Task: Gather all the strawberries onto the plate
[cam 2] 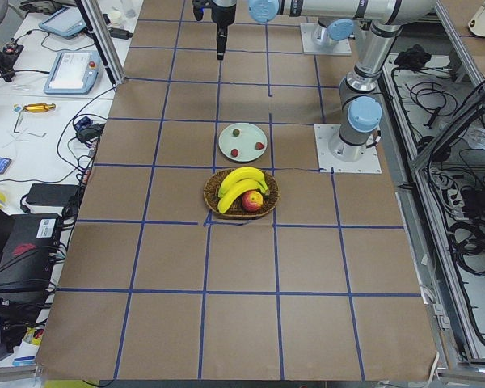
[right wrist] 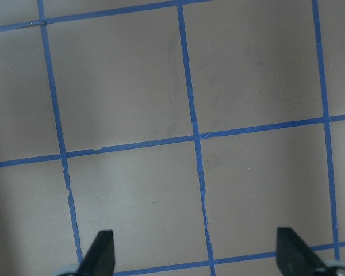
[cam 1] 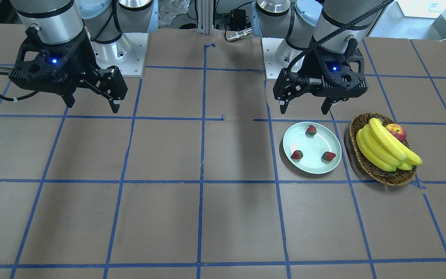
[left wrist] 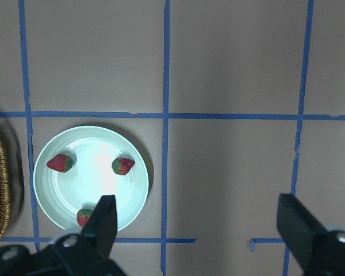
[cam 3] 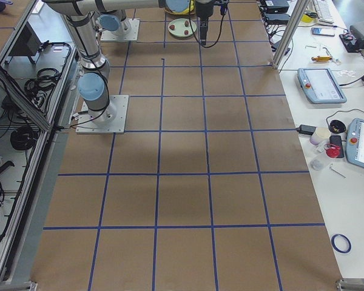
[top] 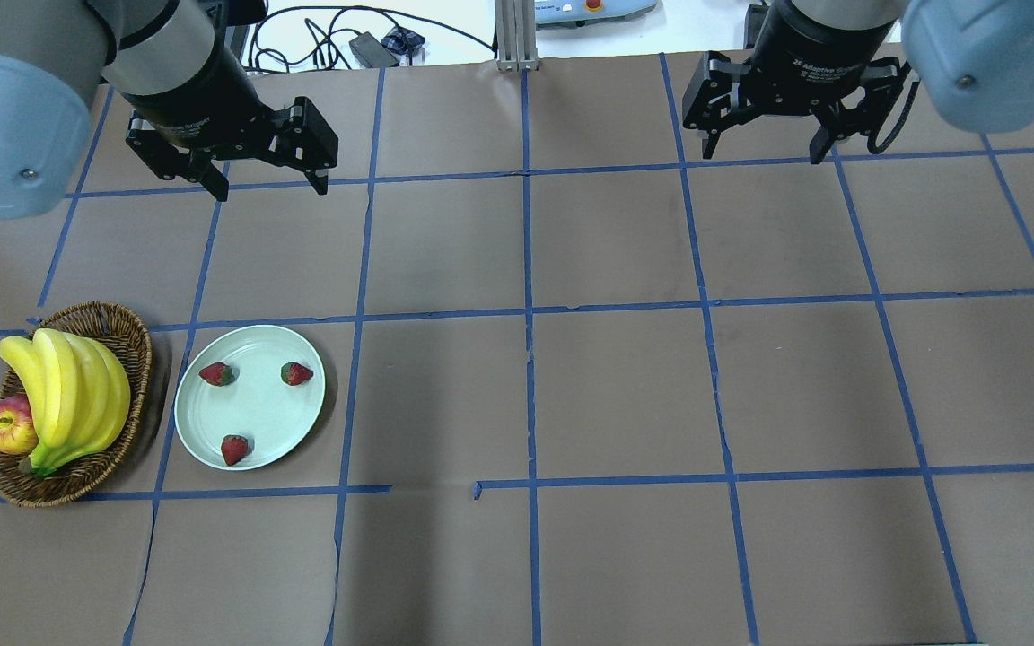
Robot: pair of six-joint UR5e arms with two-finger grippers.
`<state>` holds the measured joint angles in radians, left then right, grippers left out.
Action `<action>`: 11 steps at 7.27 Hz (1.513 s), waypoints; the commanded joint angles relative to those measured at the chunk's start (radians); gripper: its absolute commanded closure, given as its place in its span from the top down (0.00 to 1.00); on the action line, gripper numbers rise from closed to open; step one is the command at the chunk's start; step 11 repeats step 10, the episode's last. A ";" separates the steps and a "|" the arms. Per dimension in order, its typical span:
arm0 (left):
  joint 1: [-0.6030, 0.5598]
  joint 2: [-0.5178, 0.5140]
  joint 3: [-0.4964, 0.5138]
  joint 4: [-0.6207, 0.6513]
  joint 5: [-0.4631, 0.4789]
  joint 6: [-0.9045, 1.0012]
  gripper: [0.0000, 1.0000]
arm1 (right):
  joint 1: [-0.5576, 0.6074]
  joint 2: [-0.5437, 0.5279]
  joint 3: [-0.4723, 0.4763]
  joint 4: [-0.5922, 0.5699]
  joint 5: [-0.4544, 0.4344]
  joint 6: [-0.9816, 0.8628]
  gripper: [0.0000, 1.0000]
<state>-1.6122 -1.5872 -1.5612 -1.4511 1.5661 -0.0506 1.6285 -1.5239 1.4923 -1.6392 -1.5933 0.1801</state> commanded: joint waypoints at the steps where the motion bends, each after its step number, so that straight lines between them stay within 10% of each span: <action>1: 0.000 0.007 -0.002 0.003 0.002 0.111 1.00 | 0.001 0.002 0.003 -0.007 -0.004 -0.001 1.00; 11: -0.002 0.010 -0.013 0.000 0.000 0.068 1.00 | 0.025 0.011 0.002 -0.018 -0.019 -0.073 1.00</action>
